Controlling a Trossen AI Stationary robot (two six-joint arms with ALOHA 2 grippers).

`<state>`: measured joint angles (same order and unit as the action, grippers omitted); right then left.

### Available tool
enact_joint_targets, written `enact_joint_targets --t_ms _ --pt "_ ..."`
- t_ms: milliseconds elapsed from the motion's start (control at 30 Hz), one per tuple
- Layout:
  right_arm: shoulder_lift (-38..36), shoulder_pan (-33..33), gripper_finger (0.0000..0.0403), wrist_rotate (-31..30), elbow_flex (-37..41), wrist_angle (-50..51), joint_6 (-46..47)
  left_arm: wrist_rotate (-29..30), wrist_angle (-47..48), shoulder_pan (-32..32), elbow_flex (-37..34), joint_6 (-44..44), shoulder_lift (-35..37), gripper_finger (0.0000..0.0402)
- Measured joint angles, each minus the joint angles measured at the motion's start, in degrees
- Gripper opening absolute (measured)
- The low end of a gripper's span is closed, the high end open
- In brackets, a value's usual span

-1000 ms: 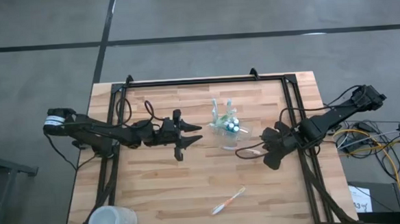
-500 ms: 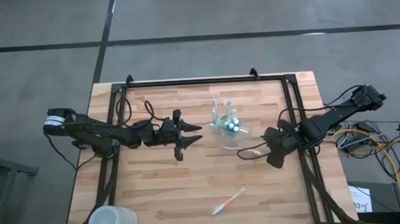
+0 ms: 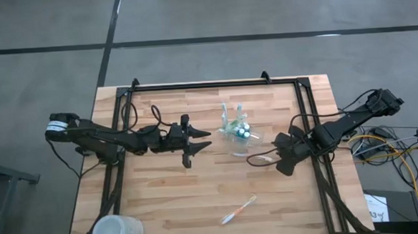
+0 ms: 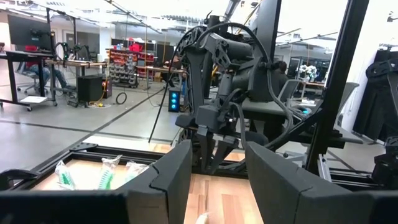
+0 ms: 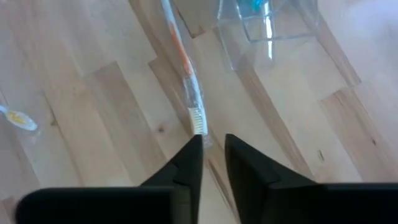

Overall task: Pick & Place toothbrushing station
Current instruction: Put the orange toothbrush into the transparent organizer

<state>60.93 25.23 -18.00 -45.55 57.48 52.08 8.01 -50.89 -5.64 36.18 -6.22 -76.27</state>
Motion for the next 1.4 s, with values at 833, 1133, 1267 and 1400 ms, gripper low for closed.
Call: enact_joint_targets --t_ms 833,1133,1267,1400 --pt "0.0 0.0 0.0166 2.7 18.8 -27.1 -6.0 0.0 0.0 0.0 0.0 0.0 0.0 0.0156" --pt "0.0 0.0 0.0166 3.1 22.3 -30.9 -5.6 0.0 0.1 0.0 0.0 0.0 0.0 0.0156" --pt "0.0 0.0 0.0159 3.1 23.9 -31.4 -4.7 0.0 0.1 0.0 0.0 0.0 0.0 0.0156" --pt "0.0 0.0 0.0149 3.1 26.9 -37.1 -2.2 0.0 0.1 0.0 0.0 0.0 0.0 0.0156"
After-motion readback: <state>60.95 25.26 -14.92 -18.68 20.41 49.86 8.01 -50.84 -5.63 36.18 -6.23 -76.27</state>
